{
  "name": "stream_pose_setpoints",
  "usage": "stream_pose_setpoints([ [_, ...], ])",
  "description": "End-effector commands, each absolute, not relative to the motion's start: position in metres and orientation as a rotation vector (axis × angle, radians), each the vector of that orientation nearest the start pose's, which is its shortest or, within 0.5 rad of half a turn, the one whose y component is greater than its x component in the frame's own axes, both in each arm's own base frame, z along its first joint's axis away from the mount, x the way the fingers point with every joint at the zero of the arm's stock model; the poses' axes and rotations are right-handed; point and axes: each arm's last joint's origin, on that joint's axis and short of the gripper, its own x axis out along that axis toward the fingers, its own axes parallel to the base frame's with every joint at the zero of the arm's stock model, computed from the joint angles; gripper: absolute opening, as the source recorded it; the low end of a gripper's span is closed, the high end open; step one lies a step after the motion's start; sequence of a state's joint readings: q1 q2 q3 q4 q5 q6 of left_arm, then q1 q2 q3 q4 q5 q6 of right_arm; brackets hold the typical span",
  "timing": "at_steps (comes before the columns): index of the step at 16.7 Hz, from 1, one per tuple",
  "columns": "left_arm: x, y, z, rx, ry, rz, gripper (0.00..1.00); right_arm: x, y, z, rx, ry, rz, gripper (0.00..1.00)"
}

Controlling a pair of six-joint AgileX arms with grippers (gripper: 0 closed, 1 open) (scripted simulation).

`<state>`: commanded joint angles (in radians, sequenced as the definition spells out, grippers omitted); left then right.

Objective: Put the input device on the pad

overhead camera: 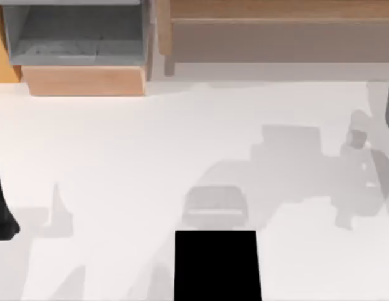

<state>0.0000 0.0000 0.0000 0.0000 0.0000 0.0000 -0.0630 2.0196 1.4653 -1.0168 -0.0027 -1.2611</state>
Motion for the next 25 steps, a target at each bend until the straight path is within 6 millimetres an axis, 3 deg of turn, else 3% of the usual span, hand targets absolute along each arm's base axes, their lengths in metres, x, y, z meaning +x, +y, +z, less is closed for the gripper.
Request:
stream_pose_setpoints([
  [5, 0.106, -0.001, 0.160, 0.000, 0.000, 0.000, 1.00, 0.375, -0.019, 0.213, -0.933, 1.357, 0.938, 0.00],
  [10, 0.106, -0.001, 0.160, 0.000, 0.000, 0.000, 1.00, 0.375, -0.019, 0.213, -0.932, 1.359, 0.940, 0.00],
  [13, 0.106, -0.001, 0.160, 0.000, 0.000, 0.000, 1.00, 0.378, -0.008, 0.212, -0.911, 1.371, 0.921, 0.00],
  [18, 0.106, -0.001, 0.160, 0.000, 0.000, 0.000, 1.00, 0.381, 0.044, 0.208, -0.802, 1.421, 0.805, 0.00],
  [21, 0.106, -0.001, 0.160, 0.000, 0.000, 0.000, 1.00, 0.375, 0.089, 0.203, -0.682, 1.474, 0.683, 0.00],
  [25, 0.106, -0.001, 0.160, 0.000, 0.000, 0.000, 1.00, 0.352, 0.157, 0.191, -0.513, 1.555, 0.505, 0.00],
])
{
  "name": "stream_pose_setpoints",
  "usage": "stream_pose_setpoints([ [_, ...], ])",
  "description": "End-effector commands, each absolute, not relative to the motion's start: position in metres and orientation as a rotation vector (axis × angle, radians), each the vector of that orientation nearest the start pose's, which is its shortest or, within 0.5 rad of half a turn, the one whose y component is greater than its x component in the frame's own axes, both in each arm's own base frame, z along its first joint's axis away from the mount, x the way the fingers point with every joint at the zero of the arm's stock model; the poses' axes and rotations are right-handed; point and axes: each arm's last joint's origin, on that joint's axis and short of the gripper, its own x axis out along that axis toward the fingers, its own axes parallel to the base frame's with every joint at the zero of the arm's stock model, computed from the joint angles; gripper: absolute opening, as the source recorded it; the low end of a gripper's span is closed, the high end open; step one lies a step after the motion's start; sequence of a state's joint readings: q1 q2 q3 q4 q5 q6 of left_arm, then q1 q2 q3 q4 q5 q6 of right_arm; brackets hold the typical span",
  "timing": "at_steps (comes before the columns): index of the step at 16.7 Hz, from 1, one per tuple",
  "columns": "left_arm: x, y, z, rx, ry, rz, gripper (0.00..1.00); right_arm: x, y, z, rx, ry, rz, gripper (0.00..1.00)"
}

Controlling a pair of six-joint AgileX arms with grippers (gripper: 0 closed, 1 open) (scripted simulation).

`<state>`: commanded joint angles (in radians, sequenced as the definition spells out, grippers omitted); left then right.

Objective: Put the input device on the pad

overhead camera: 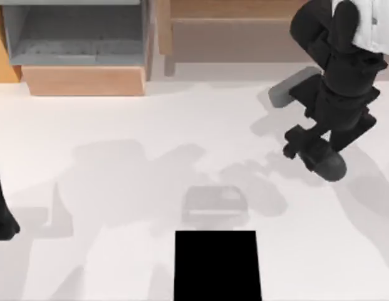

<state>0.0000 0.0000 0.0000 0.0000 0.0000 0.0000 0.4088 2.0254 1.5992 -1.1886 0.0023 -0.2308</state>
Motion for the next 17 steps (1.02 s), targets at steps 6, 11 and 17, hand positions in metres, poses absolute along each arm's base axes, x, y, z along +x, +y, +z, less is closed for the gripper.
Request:
stream_pose_setpoints([
  [6, 0.106, -0.001, 0.160, 0.000, 0.000, 0.000, 1.00, 0.292, 0.246, 0.180, -0.225, 1.616, 0.178, 0.00],
  [11, 0.106, -0.001, 0.160, 0.000, 0.000, 0.000, 1.00, 0.242, 0.291, 0.182, -0.046, 1.590, 0.012, 0.00],
  [17, 0.106, -0.001, 0.160, 0.000, 0.000, 0.000, 1.00, 0.221, 0.303, 0.185, 0.023, 1.568, -0.030, 0.00],
])
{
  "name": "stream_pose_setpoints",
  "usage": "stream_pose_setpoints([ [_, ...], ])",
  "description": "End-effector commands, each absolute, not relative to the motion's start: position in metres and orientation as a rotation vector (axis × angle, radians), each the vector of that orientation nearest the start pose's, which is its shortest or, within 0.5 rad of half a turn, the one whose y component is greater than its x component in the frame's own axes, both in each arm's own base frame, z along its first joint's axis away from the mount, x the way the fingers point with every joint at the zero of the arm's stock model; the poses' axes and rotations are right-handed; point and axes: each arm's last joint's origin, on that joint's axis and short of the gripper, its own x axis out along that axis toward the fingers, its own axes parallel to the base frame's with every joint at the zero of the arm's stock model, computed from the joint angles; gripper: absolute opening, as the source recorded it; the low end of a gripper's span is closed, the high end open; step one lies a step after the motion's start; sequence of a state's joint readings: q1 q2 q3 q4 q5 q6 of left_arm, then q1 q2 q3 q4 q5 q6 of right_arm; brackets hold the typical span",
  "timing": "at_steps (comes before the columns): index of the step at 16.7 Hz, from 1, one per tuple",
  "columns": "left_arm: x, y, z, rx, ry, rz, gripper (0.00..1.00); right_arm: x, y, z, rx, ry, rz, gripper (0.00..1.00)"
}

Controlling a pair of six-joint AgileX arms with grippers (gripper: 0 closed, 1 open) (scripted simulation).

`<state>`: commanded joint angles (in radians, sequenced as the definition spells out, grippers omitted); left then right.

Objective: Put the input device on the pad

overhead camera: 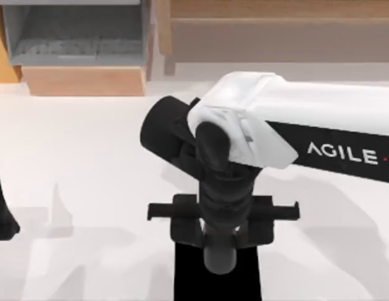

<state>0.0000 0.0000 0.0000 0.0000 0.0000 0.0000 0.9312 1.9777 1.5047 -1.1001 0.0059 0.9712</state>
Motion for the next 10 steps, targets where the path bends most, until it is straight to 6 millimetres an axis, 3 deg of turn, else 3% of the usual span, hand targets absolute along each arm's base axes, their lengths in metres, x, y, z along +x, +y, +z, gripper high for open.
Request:
stream_pose_setpoints([
  [6, 0.106, -0.001, 0.160, 0.000, 0.000, 0.000, 1.00, 0.223, 0.303, 0.182, 0.028, 1.584, -0.037, 0.00],
  [10, 0.106, -0.001, 0.160, 0.000, 0.000, 0.000, 1.00, 0.218, 0.304, 0.168, 0.026, 1.649, -0.044, 0.00],
])
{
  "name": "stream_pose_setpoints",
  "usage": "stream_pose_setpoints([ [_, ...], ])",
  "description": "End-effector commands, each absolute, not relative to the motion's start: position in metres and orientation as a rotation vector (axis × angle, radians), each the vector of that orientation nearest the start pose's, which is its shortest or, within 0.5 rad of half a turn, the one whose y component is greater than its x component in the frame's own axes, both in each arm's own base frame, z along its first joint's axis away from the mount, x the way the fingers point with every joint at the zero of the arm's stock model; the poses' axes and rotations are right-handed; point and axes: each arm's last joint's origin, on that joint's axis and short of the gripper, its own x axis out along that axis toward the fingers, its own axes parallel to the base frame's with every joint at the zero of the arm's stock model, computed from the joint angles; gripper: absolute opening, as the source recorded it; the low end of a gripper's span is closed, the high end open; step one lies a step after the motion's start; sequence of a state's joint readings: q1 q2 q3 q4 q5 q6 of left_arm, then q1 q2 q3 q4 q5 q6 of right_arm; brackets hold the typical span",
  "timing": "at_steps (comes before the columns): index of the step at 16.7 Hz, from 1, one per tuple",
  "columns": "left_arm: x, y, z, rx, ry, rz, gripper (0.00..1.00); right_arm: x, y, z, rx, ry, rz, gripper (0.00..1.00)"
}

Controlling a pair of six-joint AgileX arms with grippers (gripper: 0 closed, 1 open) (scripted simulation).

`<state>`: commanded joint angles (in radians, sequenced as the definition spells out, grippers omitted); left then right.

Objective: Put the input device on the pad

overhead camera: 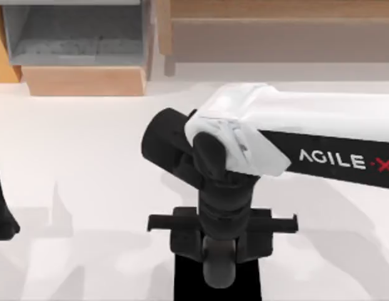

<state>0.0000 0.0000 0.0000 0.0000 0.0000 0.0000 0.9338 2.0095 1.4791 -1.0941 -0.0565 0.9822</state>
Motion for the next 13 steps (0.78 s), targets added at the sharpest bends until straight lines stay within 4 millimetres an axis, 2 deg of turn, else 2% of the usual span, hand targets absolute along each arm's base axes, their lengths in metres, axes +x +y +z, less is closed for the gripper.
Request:
stream_pose_setpoints([
  [6, 0.106, -0.001, 0.160, 0.000, 0.000, 0.000, 1.00, 0.211, 0.303, 0.148, 0.023, 1.734, -0.045, 0.00],
  [13, 0.106, -0.001, 0.160, 0.000, 0.000, 0.000, 1.00, 0.220, 0.304, 0.146, 0.036, 1.581, -0.017, 0.00],
])
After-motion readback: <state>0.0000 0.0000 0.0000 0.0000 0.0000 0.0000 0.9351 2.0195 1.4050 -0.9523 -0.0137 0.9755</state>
